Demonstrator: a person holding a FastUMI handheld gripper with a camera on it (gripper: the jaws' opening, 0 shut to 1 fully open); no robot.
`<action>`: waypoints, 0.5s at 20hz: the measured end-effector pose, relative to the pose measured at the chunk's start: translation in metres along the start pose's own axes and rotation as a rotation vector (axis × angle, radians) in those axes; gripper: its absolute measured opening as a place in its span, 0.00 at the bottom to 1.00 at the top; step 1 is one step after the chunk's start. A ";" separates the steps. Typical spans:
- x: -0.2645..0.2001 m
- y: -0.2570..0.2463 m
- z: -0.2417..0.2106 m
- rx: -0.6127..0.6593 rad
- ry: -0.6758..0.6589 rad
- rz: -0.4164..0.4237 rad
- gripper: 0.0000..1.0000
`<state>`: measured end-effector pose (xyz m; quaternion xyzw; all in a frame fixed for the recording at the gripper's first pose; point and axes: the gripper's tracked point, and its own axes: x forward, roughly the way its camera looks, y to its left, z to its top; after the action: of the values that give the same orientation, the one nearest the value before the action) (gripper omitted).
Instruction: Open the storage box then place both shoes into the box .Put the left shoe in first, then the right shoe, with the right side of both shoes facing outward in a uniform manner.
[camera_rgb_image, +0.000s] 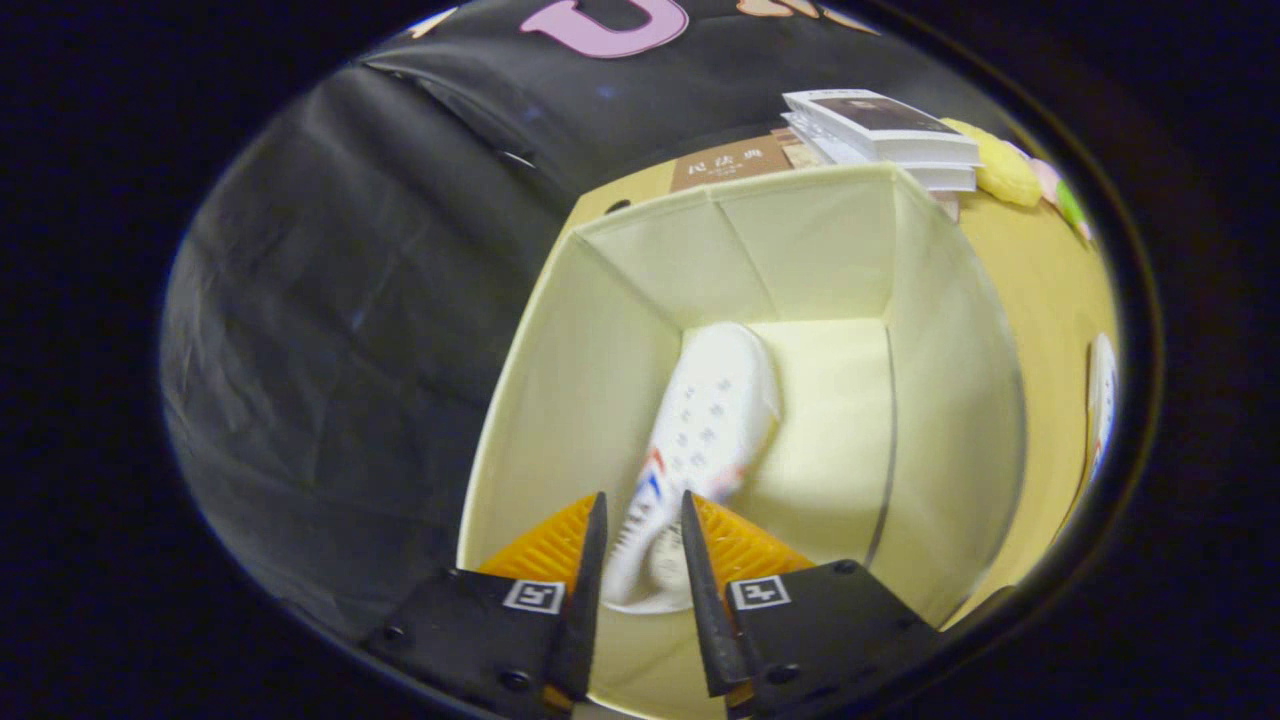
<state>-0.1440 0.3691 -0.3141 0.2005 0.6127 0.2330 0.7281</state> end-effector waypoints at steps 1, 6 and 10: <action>-0.003 0.000 0.004 -0.024 -0.009 -0.003 0.52; -0.026 0.006 0.012 -0.096 -0.058 0.037 1.00; -0.061 0.005 0.027 -0.141 -0.123 0.077 1.00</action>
<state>-0.1267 0.3373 -0.2578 0.1862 0.5407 0.2906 0.7672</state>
